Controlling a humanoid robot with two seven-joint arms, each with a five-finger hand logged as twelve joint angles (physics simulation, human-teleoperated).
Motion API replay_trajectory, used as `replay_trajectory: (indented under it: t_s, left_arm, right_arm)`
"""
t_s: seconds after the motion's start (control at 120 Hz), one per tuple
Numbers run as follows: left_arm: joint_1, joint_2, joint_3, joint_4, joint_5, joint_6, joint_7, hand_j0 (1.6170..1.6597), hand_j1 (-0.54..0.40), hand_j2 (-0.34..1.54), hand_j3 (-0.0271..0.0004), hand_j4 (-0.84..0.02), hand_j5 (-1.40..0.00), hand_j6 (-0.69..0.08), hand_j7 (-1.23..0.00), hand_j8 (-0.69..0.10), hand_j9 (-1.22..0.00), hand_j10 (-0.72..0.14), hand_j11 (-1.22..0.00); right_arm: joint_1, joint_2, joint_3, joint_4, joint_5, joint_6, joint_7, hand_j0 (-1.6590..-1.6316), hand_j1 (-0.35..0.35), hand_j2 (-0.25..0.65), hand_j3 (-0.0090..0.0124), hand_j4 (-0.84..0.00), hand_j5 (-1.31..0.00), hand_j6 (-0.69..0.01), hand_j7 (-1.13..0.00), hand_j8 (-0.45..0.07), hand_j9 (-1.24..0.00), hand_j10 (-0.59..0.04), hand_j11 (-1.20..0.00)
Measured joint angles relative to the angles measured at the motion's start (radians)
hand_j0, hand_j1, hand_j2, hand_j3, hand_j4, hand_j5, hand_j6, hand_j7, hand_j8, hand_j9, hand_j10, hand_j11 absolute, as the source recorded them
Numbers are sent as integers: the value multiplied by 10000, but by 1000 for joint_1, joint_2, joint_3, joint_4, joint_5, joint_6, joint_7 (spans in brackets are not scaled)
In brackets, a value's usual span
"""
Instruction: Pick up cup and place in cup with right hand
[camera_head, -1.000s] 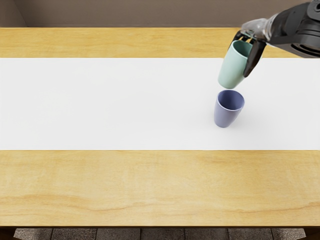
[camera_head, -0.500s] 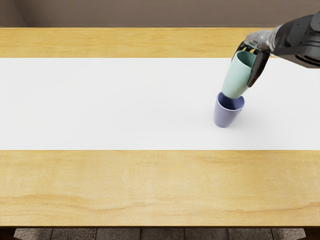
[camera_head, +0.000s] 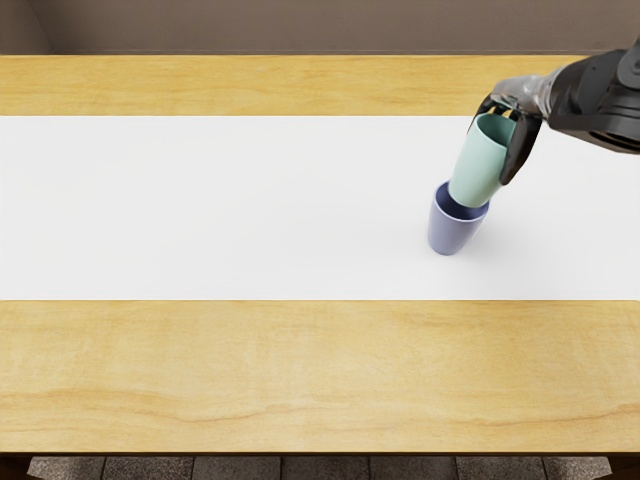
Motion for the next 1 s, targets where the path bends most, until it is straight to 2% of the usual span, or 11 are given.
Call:
replay_trajectory:
  t_s: [0.225, 0.517, 1.0]
  left_arm:
    - [0, 0, 0, 0, 0, 0, 0, 16581, 3491, 2, 0, -3, -1, -4, -1, -3, -1, -2, 0]
    - [5, 0, -1, 0, 0, 0, 0, 16581, 3491, 2, 0, -3, -1, -4, 0, -3, 0, -2, 0]
    - [5, 0, -1, 0, 0, 0, 0, 16581, 3491, 2, 0, -2, -1, -3, -1, -3, 0, -2, 0]
  right_arm:
    - [-12, 5, -2, 11, -22, -31, 0, -16497, 1034, -154, -4, -4048, -6762, -2359, -6679, -2914, -6961, -5144, -7058]
    - [-9, 22, -3, 24, -30, -48, 1, -16502, 878, -379, -6, -4323, -6472, -2592, -6492, -3127, -6794, -4844, -6856]
    - [-8, 58, -34, 24, -38, -63, 1, -16505, 810, -329, -8, -4450, -6362, -2707, -6426, -3234, -6689, -4784, -6735]
